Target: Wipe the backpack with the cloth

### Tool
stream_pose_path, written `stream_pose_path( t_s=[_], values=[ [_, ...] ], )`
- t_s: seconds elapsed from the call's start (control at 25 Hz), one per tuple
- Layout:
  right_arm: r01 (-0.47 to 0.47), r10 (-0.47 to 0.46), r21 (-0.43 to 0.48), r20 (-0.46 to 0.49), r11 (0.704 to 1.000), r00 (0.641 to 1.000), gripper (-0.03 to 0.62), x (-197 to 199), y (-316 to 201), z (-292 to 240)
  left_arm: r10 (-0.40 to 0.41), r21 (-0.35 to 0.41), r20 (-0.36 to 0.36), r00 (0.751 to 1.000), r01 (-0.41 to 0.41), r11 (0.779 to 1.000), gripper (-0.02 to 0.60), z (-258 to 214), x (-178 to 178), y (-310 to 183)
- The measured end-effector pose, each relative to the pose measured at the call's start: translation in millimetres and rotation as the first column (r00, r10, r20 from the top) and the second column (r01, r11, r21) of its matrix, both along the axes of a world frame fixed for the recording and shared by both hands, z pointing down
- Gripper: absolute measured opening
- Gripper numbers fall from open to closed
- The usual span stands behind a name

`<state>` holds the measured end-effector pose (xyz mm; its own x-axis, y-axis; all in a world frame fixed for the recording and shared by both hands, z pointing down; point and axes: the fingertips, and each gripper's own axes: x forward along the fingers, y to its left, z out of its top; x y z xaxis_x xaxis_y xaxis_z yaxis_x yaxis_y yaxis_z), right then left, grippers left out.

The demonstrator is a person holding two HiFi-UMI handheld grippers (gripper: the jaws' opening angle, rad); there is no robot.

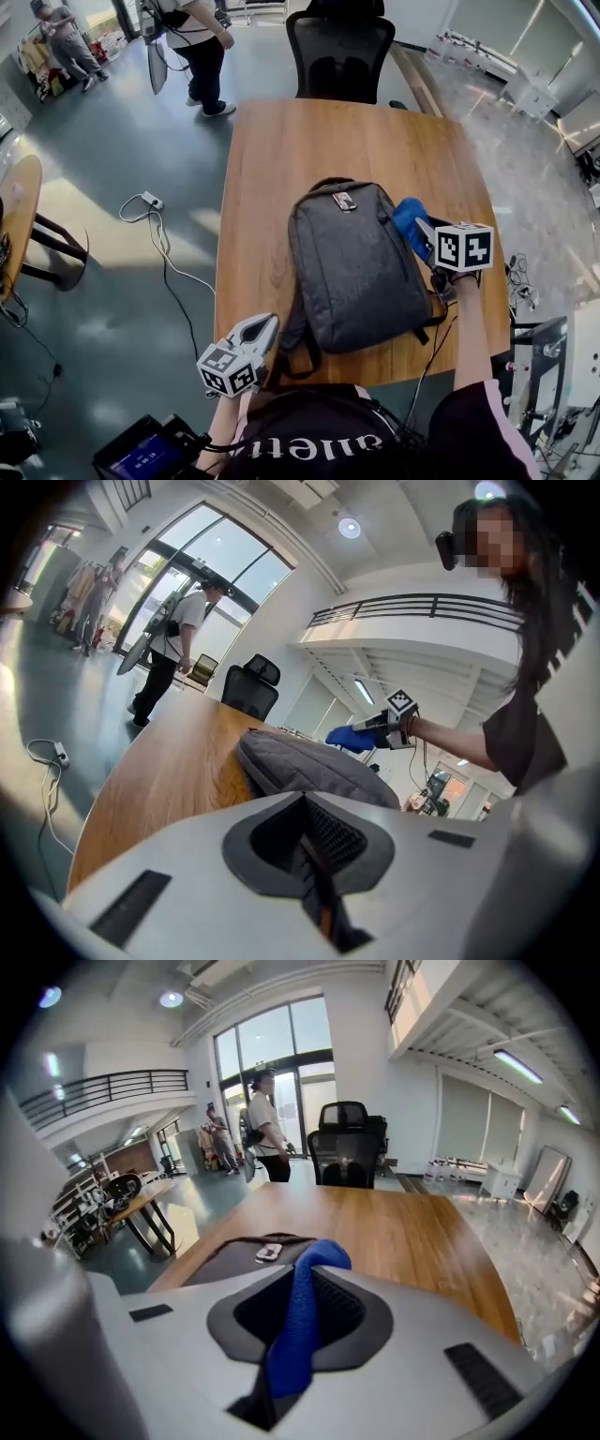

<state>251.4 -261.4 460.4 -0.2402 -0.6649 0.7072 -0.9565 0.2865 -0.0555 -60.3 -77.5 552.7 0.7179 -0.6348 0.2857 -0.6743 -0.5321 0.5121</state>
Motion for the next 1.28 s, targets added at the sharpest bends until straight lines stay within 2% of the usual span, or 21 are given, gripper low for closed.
stream_pose_path(
  t_s=[0.16, 0.28, 0.44, 0.56, 0.64, 0.72, 0.8, 1.0, 1.28],
  values=[
    [0.140, -0.143, 0.045, 0.057, 0.989, 0.988, 0.061, -78.0, -21.0, -18.9, -0.008, 0.001, -0.007, 1.000, 0.008, 1.000, -0.002, -0.4, -6.2, -2.8],
    [0.253, -0.255, 0.041, 0.074, 0.967, 0.964, 0.061, -139.7, -31.5, -15.7, -0.023, 0.000, -0.014, 1.000, 0.023, 1.000, -0.002, -1.5, -10.1, -3.8],
    [0.404, -0.403, -0.010, 0.046, 0.915, 0.914, 0.061, -209.9, -30.3, 4.7, -0.051, -0.003, -0.018, 0.999, 0.051, 0.999, -0.002, -1.5, -13.4, -2.7],
    [0.509, -0.510, -0.082, 0.012, 0.857, 0.860, 0.061, -253.5, -19.5, 30.9, -0.069, -0.008, -0.024, 0.997, 0.069, 0.998, -0.002, -0.1, -19.3, -2.9],
    [0.554, -0.560, -0.130, -0.012, 0.822, 0.828, 0.061, -269.5, -12.6, 49.8, -0.077, -0.011, -0.028, 0.997, 0.077, 0.997, -0.002, 0.6, -22.3, -3.3],
    [0.563, -0.576, -0.166, -0.039, 0.809, 0.816, 0.061, -270.3, -10.1, 63.0, -0.081, -0.012, -0.032, 0.996, 0.081, 0.997, -0.002, 0.8, -23.4, -3.9],
    [0.548, -0.565, -0.183, -0.054, 0.816, 0.823, 0.061, -261.2, -12.3, 69.4, -0.083, -0.015, -0.035, 0.996, 0.082, 0.996, -0.002, 2.0, -24.4, -4.4],
    [0.473, -0.492, -0.190, -0.068, 0.860, 0.868, 0.061, -217.6, -27.2, 67.9, -0.070, -0.025, -0.040, 0.997, 0.069, 0.997, -0.002, 7.3, -23.4, -7.2],
    [0.292, -0.311, -0.176, -0.092, 0.940, 0.946, 0.061, -130.5, -52.4, 55.2, -0.033, -0.020, -0.052, 0.998, 0.032, 0.999, -0.002, 2.9, -13.1, -10.6]
  ],
)
